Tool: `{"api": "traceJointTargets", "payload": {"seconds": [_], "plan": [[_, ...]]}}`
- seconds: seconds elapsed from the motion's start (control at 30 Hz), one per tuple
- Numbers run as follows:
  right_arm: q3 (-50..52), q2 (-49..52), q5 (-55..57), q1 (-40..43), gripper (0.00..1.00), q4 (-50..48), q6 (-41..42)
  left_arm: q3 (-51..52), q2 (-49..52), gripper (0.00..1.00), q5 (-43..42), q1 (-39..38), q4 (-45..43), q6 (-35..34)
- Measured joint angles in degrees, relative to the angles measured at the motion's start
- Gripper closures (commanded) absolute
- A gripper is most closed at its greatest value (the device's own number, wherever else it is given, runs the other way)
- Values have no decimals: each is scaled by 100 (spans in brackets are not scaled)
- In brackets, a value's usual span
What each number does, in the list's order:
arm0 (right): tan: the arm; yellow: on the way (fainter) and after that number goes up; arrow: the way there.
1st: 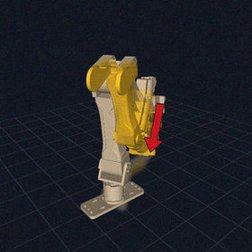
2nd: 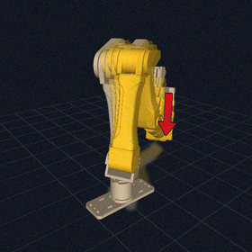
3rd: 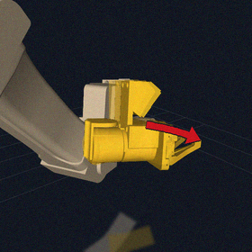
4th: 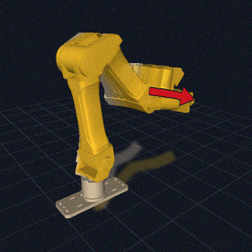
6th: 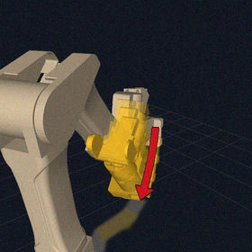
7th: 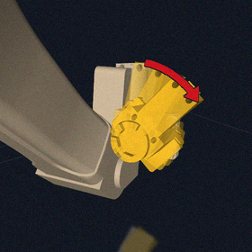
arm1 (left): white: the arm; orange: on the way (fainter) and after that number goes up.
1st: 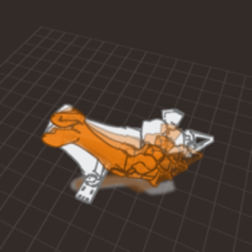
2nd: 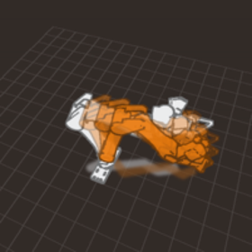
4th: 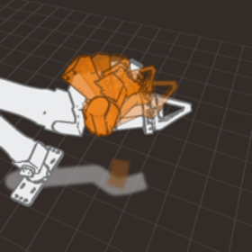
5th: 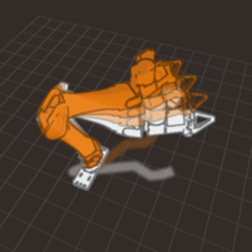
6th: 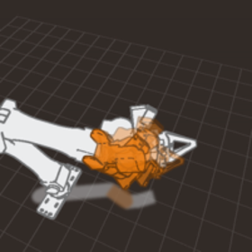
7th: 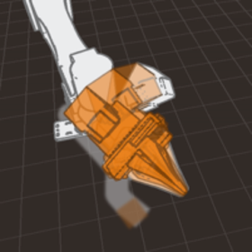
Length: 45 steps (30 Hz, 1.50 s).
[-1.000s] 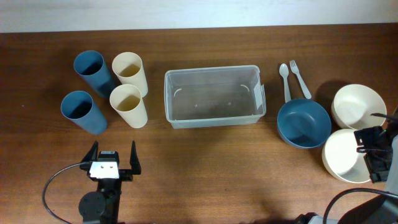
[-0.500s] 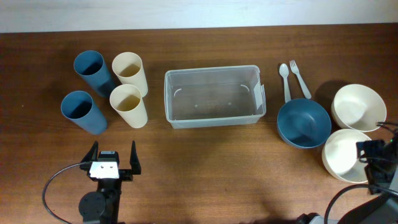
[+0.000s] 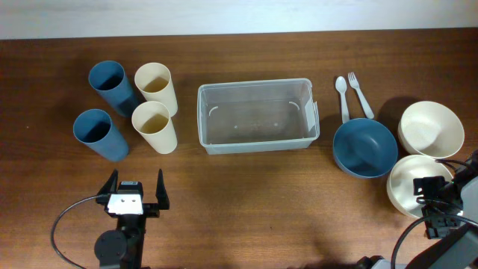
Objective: Pack container
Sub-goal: 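Lower the right gripper and grasp the front cream bowl's rim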
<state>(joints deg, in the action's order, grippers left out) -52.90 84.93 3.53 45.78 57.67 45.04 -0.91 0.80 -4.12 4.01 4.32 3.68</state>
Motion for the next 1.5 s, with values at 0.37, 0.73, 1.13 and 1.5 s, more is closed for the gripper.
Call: {"api": "traceJointTargets", "payload": {"seconds": [0.37, 0.73, 1.13, 1.5], "plan": [[387, 0, -2, 0, 1, -527, 26, 0, 0, 0, 0, 0, 2, 0], [610, 0, -4, 0, 1, -907, 4, 0, 0, 0, 0, -2, 2, 2], [610, 0, -57, 0, 37, -997, 0, 0, 0, 0, 0, 0, 2, 2], [610, 0, 116, 0, 76, -997, -9, 0, 0, 0, -2, 0, 0, 0]]}}
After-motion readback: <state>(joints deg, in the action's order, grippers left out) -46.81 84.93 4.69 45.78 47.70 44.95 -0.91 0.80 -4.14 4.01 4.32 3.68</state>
